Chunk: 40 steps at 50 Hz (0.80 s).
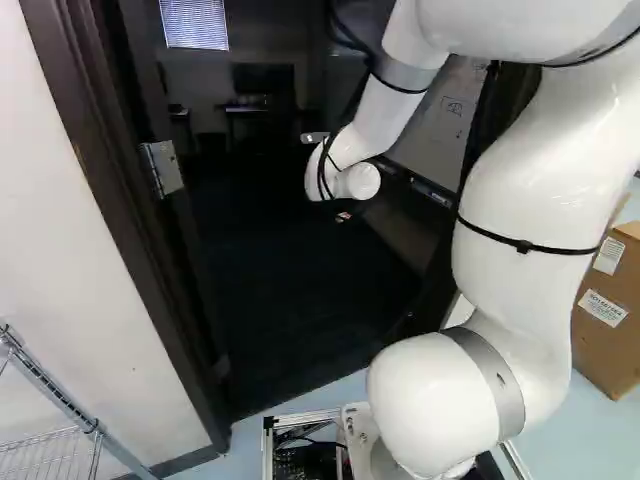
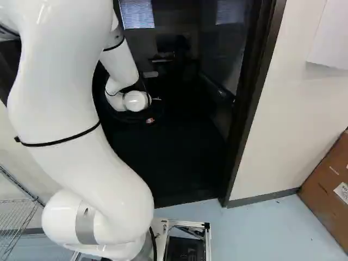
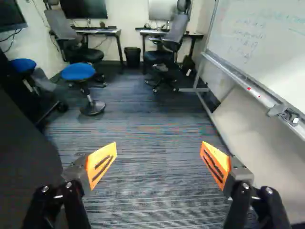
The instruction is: Open the door and move inside
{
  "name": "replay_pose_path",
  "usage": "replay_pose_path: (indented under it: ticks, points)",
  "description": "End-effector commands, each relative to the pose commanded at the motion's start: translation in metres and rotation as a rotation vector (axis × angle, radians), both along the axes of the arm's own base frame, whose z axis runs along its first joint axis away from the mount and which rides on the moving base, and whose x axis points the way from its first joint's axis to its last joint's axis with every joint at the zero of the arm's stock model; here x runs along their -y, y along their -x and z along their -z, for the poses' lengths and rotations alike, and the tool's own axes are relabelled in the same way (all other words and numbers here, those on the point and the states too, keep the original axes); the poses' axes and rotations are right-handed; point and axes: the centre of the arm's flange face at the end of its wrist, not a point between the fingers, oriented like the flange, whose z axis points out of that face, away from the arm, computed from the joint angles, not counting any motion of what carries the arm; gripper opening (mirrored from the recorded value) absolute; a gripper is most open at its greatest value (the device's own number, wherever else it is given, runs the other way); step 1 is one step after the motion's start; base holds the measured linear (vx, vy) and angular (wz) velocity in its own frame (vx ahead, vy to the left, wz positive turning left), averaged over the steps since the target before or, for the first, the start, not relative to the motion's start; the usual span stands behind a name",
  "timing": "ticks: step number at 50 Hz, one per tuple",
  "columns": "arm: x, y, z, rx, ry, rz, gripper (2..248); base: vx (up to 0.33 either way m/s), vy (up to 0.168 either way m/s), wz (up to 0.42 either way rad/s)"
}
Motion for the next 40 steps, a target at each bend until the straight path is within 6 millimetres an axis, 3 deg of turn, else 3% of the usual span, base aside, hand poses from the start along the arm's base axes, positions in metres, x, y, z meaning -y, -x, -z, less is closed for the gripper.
replay_pose_path:
  ticks: [17, 40]
  points:
    - [0.014, 0.017, 0.0, -0.003, 0.008, 0.014, 247, 0.0, 0.0, 0.0]
    - [0.018, 0.062, 0.0, -0.007, 0.009, 0.016, 247, 0.0, 0.0, 0.0]
